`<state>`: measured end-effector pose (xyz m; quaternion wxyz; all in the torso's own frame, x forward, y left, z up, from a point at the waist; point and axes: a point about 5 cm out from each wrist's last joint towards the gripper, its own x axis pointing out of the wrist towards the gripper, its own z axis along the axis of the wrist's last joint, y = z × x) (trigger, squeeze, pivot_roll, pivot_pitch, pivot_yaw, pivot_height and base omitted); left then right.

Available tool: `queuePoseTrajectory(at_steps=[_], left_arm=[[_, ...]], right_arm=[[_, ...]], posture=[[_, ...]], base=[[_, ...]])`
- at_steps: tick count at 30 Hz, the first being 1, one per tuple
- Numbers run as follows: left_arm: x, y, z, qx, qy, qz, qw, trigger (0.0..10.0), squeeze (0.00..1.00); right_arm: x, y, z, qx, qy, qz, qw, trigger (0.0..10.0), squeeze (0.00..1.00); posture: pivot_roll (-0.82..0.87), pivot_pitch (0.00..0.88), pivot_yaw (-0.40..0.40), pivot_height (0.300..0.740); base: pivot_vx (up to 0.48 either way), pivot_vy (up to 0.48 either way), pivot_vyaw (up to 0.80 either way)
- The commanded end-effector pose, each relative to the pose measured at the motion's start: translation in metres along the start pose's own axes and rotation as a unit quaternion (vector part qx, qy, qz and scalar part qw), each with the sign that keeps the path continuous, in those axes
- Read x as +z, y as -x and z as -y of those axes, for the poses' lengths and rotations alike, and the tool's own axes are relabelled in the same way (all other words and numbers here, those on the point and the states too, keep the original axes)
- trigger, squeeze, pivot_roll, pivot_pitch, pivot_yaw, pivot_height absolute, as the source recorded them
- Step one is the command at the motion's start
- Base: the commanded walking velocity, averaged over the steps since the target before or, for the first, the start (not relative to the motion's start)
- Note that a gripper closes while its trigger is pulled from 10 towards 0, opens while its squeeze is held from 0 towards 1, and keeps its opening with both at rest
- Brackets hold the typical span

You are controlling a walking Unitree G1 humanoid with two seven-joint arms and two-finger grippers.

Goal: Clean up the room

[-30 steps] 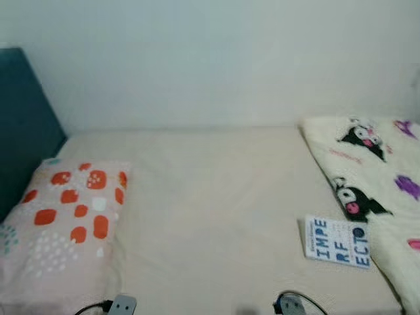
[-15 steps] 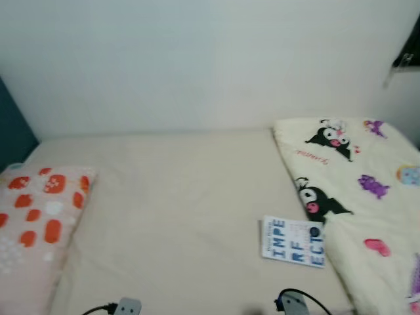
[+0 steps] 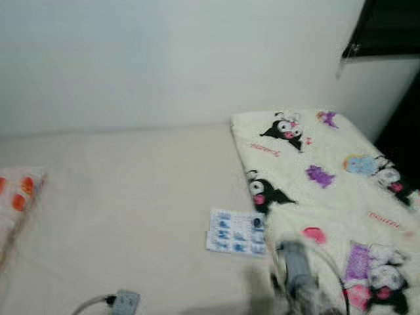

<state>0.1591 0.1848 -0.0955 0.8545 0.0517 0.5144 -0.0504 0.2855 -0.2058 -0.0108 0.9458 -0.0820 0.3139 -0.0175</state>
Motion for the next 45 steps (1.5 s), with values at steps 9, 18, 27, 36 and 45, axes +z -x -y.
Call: queuePoseTrajectory(at_steps=[9,18,27,36,45], left_arm=[[0.003,-0.003,0.022,-0.019,-0.003,-0.004,1.000,10.0,0.00],[0.015,-0.005,0.049,-0.032,-0.008,0.003,0.999,10.0,0.00],[0.011,-0.005,0.038,-0.029,0.002,0.002,1.000,10.0,0.00],[0.011,-0.005,0.036,-0.025,0.003,0.003,1.000,10.0,0.00],[0.015,-0.005,0.034,-0.017,0.003,0.018,1.000,10.0,0.00]], right_arm=[[-0.016,0.003,-0.003,-0.017,-0.028,-0.027,0.999,10.0,0.00],[-0.016,0.002,0.003,-0.044,-0.065,-0.038,0.996,10.0,0.00],[-0.013,0.002,0.007,-0.056,-0.100,-0.032,0.993,10.0,0.00],[-0.001,-0.001,0.004,-0.023,-0.183,-0.013,0.983,10.0,0.00],[0.010,-0.003,0.003,-0.003,-0.258,0.009,0.966,10.0,0.00]], posture=[[-0.10,0.069,-0.002,0.740],[-0.11,0.073,0.006,0.740],[-0.10,0.071,0.003,0.740],[-0.10,0.072,0.001,0.730],[-0.10,0.072,0.000,0.705]], base=[[0.000,0.000,0.71],[0.000,-0.373,0.00],[0.000,0.000,0.00],[0.000,0.000,0.00],[0.000,0.000,0.00]])
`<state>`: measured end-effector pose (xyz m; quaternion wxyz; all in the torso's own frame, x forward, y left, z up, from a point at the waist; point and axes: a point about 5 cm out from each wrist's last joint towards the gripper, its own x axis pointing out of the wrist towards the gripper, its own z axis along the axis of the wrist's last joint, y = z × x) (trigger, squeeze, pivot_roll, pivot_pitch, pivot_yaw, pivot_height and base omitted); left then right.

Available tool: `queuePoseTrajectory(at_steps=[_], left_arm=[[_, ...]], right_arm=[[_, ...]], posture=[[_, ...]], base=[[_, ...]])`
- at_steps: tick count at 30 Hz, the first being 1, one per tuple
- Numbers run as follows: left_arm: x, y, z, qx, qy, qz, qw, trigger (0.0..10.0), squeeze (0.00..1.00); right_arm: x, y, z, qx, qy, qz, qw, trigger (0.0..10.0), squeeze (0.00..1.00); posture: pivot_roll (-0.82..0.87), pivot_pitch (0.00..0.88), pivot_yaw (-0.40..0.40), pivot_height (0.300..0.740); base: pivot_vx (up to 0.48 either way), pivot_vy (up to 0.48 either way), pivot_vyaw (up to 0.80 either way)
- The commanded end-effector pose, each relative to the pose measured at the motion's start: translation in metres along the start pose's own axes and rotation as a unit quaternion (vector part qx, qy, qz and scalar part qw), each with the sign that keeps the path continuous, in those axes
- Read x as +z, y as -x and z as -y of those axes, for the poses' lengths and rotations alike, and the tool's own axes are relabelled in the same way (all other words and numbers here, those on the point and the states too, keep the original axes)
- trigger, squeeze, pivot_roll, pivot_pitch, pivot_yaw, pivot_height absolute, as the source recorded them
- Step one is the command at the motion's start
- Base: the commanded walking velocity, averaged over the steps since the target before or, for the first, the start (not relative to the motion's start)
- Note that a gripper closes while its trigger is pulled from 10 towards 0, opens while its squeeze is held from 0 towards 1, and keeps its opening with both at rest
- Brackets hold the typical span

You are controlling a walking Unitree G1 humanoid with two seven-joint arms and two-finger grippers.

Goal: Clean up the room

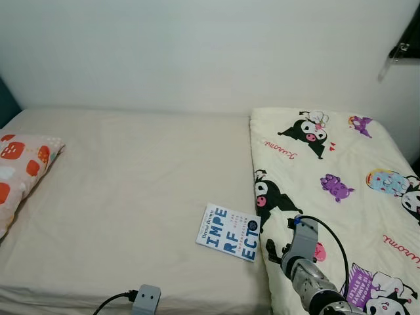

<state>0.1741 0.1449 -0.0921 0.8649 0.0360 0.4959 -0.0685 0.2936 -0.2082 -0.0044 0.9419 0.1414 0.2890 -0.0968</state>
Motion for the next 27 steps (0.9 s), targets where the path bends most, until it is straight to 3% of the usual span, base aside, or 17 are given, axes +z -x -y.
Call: queuePoseTrajectory(at_steps=[1,13,20,24,27], left_arm=[[-0.005,0.001,-0.003,0.005,0.000,-0.005,1.000,10.0,0.00],[-0.003,0.001,-0.005,0.011,0.003,0.003,1.000,10.0,0.00],[-0.004,0.001,-0.007,0.013,-0.008,0.002,1.000,10.0,0.00],[-0.004,0.001,-0.006,0.009,-0.041,0.002,0.999,10.0,0.00],[-0.003,0.001,-0.006,0.010,-0.044,0.003,0.999,10.0,0.00]], right_arm=[[0.000,0.000,0.000,0.002,-0.023,-0.003,1.000,10.0,0.00],[-0.010,0.000,-0.016,0.029,-0.040,-0.027,0.998,10.0,0.00],[-0.006,-0.001,-0.018,0.039,-0.115,-0.019,0.992,10.0,0.00],[-0.002,-0.002,-0.013,0.034,-0.170,-0.007,0.985,10.0,0.00],[-0.001,-0.001,-0.011,0.032,-0.183,-0.007,0.983,10.0,0.00]], posture=[[-0.10,0.072,0.000,0.705],[-0.09,0.077,0.003,0.680],[-0.09,0.083,0.003,0.655],[-0.09,0.084,0.004,0.635],[-0.09,0.088,0.006,0.630]], base=[[0.000,0.000,0.00],[0.000,0.000,0.00],[0.000,0.000,0.00],[0.000,0.000,0.00],[0.000,0.000,0.00]])
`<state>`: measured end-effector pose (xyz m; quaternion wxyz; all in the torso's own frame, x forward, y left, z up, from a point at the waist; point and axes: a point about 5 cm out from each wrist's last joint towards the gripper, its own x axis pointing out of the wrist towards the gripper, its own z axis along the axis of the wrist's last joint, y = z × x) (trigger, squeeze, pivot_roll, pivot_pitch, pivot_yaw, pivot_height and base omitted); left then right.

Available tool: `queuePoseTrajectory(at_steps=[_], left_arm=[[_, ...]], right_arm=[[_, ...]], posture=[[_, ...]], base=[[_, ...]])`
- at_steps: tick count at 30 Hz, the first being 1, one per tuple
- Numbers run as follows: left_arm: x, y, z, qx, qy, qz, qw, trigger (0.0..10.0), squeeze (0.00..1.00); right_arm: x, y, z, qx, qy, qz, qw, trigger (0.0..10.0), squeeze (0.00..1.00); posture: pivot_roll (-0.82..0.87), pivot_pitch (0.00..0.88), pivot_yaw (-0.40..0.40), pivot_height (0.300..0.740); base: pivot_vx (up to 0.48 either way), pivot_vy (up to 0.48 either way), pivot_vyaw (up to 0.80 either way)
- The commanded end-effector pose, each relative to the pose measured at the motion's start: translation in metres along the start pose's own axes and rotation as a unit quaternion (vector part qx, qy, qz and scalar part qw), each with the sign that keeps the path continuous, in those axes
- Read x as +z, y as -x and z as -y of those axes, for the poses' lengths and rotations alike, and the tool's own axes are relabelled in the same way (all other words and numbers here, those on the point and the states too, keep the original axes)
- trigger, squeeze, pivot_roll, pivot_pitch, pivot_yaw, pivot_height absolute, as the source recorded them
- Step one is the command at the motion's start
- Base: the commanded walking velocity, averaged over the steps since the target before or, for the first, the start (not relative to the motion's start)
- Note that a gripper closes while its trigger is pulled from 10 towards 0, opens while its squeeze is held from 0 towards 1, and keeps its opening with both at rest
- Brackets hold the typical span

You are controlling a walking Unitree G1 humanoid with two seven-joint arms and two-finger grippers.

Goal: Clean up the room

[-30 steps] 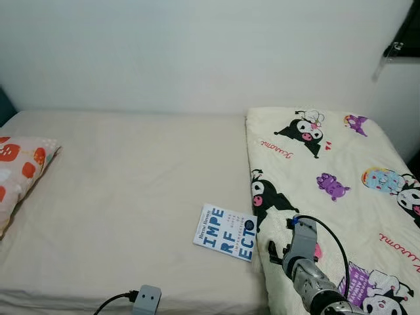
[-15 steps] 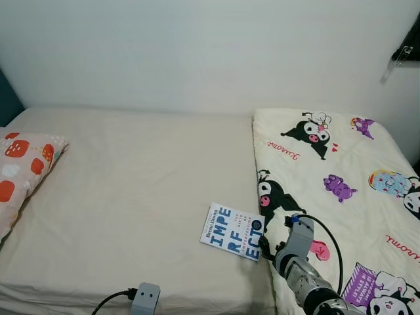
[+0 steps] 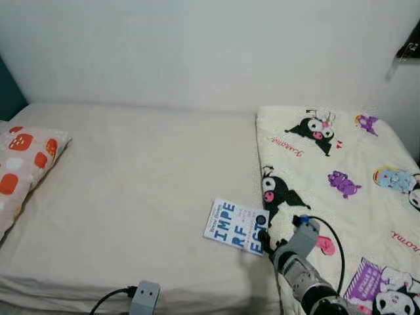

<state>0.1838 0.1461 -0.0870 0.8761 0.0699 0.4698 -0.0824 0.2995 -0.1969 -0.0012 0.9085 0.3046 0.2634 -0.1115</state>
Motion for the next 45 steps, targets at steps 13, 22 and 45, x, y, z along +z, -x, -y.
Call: queuePoseTrajectory(at_steps=[13,22,45], left_arm=[[0.002,0.010,-0.059,0.101,0.031,0.057,0.993,10.0,0.00],[-0.006,0.023,-0.095,0.155,0.012,0.075,0.985,10.0,0.00],[-0.098,0.077,-0.132,0.195,-0.015,0.034,0.980,10.0,0.00]], right_arm=[[0.008,0.000,0.001,0.021,-0.050,0.011,0.998,10.0,0.00],[0.046,-0.003,-0.016,0.093,-0.071,0.069,0.991,10.0,0.00],[0.083,-0.003,-0.071,0.247,-0.082,0.101,0.960,10.0,0.00]], posture=[[-0.06,0.099,0.002,0.580],[0.00,0.179,0.030,0.545],[0.16,0.406,0.084,0.481]], base=[[0.000,0.000,0.00],[0.000,0.000,0.00],[0.000,0.000,0.00]])
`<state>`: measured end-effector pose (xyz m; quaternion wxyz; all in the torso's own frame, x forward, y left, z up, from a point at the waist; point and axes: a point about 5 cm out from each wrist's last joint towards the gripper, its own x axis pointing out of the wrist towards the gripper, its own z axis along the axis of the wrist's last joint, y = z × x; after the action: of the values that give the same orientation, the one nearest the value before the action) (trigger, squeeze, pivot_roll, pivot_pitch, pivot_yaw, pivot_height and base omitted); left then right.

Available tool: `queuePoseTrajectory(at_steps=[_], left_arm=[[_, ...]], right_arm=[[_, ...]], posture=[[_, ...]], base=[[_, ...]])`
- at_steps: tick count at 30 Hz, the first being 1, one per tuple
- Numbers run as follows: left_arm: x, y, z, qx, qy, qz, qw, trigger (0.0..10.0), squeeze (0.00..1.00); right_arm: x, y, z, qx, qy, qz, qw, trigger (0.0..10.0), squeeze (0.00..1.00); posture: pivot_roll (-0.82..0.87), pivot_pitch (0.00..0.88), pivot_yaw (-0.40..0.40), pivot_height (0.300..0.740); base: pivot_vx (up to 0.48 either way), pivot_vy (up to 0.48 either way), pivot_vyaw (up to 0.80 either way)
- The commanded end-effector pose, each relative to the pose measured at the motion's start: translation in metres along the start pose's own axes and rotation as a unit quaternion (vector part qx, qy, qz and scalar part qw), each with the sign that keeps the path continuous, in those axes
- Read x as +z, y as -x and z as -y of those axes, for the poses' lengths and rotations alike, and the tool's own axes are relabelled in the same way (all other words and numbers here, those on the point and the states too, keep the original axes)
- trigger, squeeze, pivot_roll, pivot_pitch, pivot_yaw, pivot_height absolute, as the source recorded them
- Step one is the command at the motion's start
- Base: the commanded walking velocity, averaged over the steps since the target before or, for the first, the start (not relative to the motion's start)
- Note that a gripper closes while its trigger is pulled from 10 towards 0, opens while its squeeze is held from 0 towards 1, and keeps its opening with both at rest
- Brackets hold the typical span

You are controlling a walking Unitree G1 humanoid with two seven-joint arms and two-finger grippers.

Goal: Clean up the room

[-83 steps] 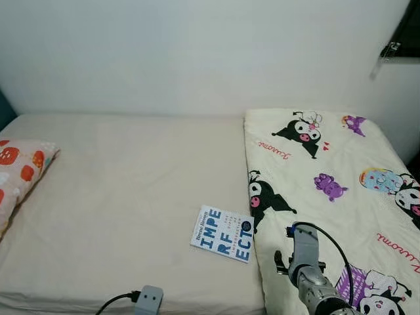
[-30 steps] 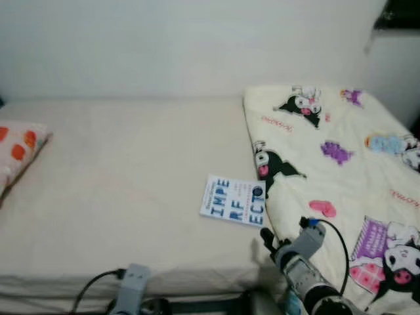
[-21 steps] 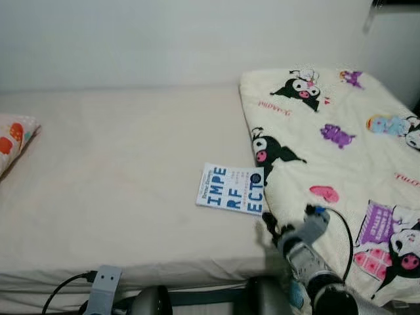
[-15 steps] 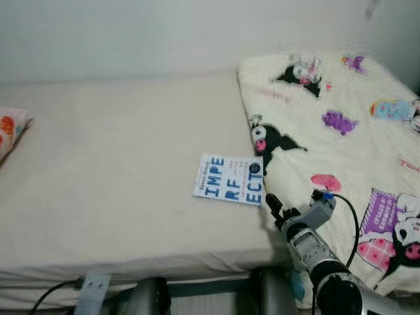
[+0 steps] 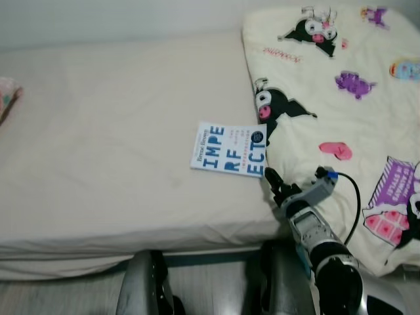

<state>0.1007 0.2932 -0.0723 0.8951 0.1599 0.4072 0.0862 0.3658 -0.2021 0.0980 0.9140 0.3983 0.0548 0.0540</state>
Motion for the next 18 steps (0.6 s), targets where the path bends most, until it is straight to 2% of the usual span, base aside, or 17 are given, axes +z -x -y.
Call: queuePoseTrajectory(at_steps=[1,5,12,14,18], left_arm=[[-0.009,0.006,-0.008,-0.002,-0.014,-0.008,1.000,10.0,0.00],[0.000,0.004,0.002,-0.027,-0.025,0.021,0.999,10.0,0.00],[0.003,0.004,0.007,-0.034,-0.025,0.032,0.999,10.0,0.00],[0.001,0.006,0.006,-0.035,-0.026,0.035,0.998,10.0,0.00],[-0.009,0.014,0.002,-0.032,-0.031,0.032,0.998,10.0,0.00]], right_arm=[[-0.014,0.001,0.000,0.003,-0.026,-0.025,0.999,10.0,0.00],[-0.007,-0.004,-0.007,0.015,-0.019,-0.020,1.000,10.0,0.00],[-0.003,-0.005,-0.007,0.007,-0.009,-0.019,1.000,10.0,0.00],[0.002,-0.007,-0.011,0.019,-0.013,-0.012,1.000,10.0,0.00],[0.015,-0.015,-0.029,0.073,-0.030,0.003,0.997,10.0,0.00]], posture=[[0.16,0.406,0.084,0.481],[0.17,0.421,0.082,0.481],[0.18,0.424,0.080,0.481],[0.19,0.444,0.077,0.481],[0.20,0.464,0.076,0.481]], base=[[0.000,0.000,0.00],[0.000,0.000,0.00],[0.000,0.000,0.00],[0.000,0.000,0.00],[0.000,0.000,0.00]])
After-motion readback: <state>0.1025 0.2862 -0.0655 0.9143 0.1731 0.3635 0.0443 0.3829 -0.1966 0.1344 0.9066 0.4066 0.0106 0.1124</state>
